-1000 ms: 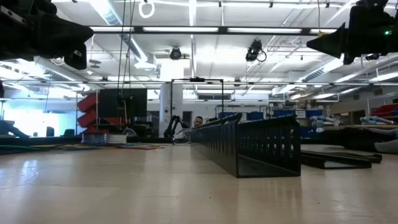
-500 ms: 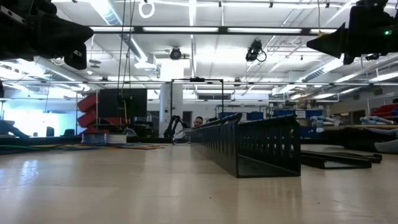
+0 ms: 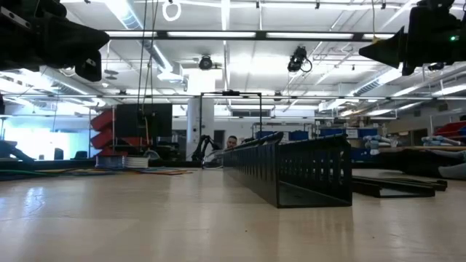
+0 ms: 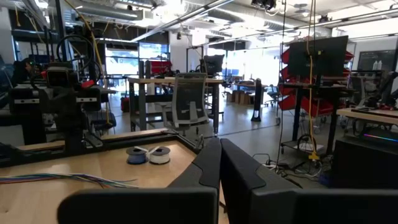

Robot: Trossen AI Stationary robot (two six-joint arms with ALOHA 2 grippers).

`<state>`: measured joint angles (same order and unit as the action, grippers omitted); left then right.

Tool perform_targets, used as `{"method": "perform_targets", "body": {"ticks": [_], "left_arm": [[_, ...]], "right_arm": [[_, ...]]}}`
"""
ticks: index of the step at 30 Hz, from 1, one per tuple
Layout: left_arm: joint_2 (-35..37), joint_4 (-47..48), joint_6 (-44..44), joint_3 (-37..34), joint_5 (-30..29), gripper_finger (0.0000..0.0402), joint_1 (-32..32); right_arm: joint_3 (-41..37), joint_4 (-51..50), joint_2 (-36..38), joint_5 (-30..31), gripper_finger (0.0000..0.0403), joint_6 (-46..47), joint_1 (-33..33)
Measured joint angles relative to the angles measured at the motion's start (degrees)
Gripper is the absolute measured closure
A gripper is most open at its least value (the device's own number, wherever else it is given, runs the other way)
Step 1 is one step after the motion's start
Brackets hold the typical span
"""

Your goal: Ziptie cables

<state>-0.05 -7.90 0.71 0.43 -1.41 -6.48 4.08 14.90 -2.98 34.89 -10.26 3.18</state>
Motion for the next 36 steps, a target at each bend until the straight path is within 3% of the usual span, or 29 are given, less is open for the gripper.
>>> {"method": "perform_targets", "body": {"ticks": [36], "left_arm": [[-0.02, -3.31, -0.38, -0.02, -0.96, 0.0401, 0.0]], "right_arm": [[0.0, 5.92, 0.0, -0.28, 0.04, 0.11, 0.0]]}}
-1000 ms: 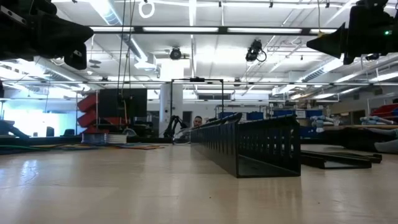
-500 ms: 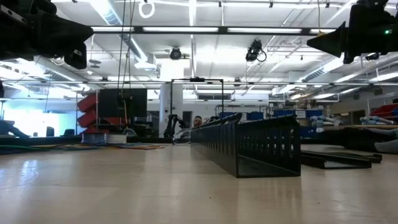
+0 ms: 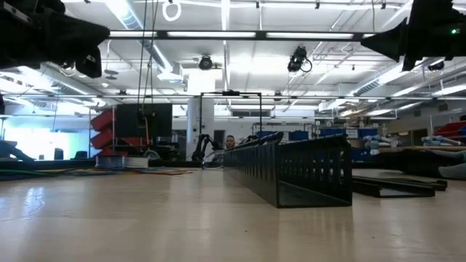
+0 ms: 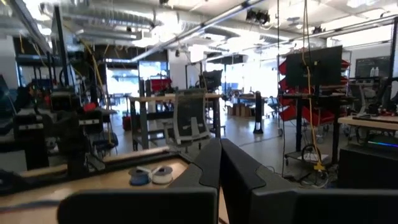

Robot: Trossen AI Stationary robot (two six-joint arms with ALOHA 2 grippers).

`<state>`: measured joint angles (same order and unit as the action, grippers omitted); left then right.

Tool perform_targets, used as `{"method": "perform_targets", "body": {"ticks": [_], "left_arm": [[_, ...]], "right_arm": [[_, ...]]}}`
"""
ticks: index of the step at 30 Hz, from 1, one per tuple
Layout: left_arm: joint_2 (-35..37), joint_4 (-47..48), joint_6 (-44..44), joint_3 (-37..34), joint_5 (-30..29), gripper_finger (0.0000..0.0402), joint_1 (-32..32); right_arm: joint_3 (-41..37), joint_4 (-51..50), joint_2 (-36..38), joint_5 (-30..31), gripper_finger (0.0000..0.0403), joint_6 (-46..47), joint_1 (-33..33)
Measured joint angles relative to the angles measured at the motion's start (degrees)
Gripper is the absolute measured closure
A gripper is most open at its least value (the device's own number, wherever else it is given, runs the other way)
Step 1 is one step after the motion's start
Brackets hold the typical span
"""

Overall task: Ziptie cables
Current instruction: Wrap the black zip tie on the cable

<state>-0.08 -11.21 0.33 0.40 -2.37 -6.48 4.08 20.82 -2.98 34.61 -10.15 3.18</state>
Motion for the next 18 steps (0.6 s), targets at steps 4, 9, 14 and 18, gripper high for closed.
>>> {"method": "perform_targets", "body": {"ticks": [4, 9, 14, 18], "left_arm": [[0.0, -8.78, -0.3, 0.0, -0.9, 0.0401, 0.0], [-0.79, -11.52, -5.97, 2.56, -2.11, 0.0401, 0.0], [-4.15, -11.67, -11.22, 6.95, -6.14, 0.0401, 0.0], [-9.14, -11.86, -15.46, 11.04, -6.85, 0.0401, 0.21]], "right_arm": [[0.37, 2.03, -0.03, -5.22, 0.04, -0.05, -0.32], [3.72, 2.35, -3.07, -9.34, 0.04, -0.05, -1.57], [9.33, 2.28, -12.83, -9.38, 0.04, -0.53, -3.63], [15.04, 2.29, -24.88, -10.34, 0.04, -1.33, -6.42]]}}
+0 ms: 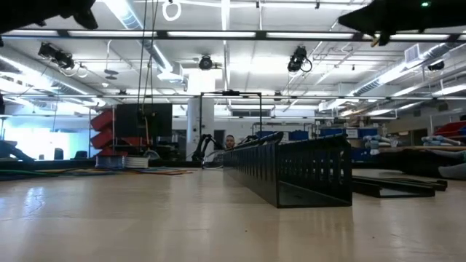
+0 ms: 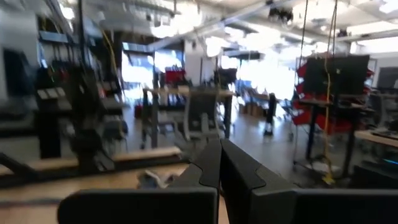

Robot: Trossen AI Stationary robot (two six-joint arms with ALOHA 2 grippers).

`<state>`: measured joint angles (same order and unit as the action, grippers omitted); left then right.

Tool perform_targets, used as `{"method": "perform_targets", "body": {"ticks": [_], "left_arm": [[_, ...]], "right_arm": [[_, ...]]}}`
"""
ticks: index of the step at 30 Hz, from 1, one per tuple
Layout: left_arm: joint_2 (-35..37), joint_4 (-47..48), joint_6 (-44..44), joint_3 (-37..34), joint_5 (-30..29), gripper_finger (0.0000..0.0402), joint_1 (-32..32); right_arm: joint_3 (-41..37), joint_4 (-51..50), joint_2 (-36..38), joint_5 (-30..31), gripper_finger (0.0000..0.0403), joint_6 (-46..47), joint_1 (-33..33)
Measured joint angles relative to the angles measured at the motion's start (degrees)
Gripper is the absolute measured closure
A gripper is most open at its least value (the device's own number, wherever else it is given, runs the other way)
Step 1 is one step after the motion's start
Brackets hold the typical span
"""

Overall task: Ziptie cables
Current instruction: Wrap the black zip tie on the cable

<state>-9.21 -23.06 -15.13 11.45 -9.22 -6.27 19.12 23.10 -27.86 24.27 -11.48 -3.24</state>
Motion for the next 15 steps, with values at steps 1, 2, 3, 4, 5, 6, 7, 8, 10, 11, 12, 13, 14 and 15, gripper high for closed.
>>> {"method": "perform_targets", "body": {"ticks": [1, 2, 3, 4, 5, 6, 7, 8, 10, 11, 12, 13, 14, 15], "left_arm": [[-1.7, 0.13, -0.77, 1.05, -0.22, 0.0401, 0.12], [-3.39, 0.18, -1.34, 2.11, -0.64, 0.0401, 0.31], [-5.08, 0.27, -1.61, 3.06, -1.3, 0.0401, 0.44], [-6.81, 0.45, -2.16, 4.05, -2.01, 0.0401, 0.59], [-8.71, 1.01, -2.5, 5.15, -2.69, 0.0401, 0.7], [-10.64, 1.93, -2.58, 6.27, -3.65, 0.0401, 0.77], [-12.48, 3.74, -2.54, 7.46, -4.94, 0.04, 0.82], [-14.32, 6.22, -2.42, 8.63, -6.51, 0.0399, 0.82], [-18.56, 11.05, -1.04, 11.38, -9.01, 0.039, 0.82], [-20.55, 12.97, 0.29, 12.65, -10.05, 0.0382, 0.82], [-22.52, 14.75, 1.65, 13.8, -10.79, 0.0372, 0.82], [-24.49, 16.05, 2.67, 14.89, -10.99, 0.0361, 0.82], [-26.29, 17.06, 3.52, 15.88, -11.07, 0.0348, 0.82], [-28.08, 17.88, 4.16, 16.83, -11.11, 0.0332, 0.82]], "right_arm": [[1.46, -0.09, -3.16, -0.87, 0.04, -0.81, -0.64], [2.85, -0.11, -6.24, -1.88, 0.04, -1.71, -1.13], [4.36, -0.1, -9.61, -2.84, 0.04, -2.33, -1.61], [5.79, -0.14, -12.72, -3.35, 0.04, -2.46, -1.98], [7.21, -0.31, -15.63, -3.55, 0.04, -2.43, -2.18], [8.66, -0.4, -18.6, -3.56, 0.04, -2.33, -2.28], [10.11, -0.27, -21.5, -3.54, 0.04, -2.32, -2.28], [11.29, -0.29, -24.2, -3.5, 0.04, -2.27, -2.29], [13.55, -0.75, -29.31, -3.53, 0.0399, -1.5, -2.28], [14.81, -1.26, -31.53, -3.56, 0.0397, -0.84, -2.26], [16.04, -1.88, -33.46, -3.55, 0.0394, -0.07, -2.12], [17.44, -3.25, -35.15, -3.56, 0.0389, 0.56, -2.03], [18.99, -5.57, -36.53, -3.86, 0.0383, 1.33, -2.02], [20.67, -8.67, -37.78, -4.63, 0.0374, 2.29, -2.02]]}}
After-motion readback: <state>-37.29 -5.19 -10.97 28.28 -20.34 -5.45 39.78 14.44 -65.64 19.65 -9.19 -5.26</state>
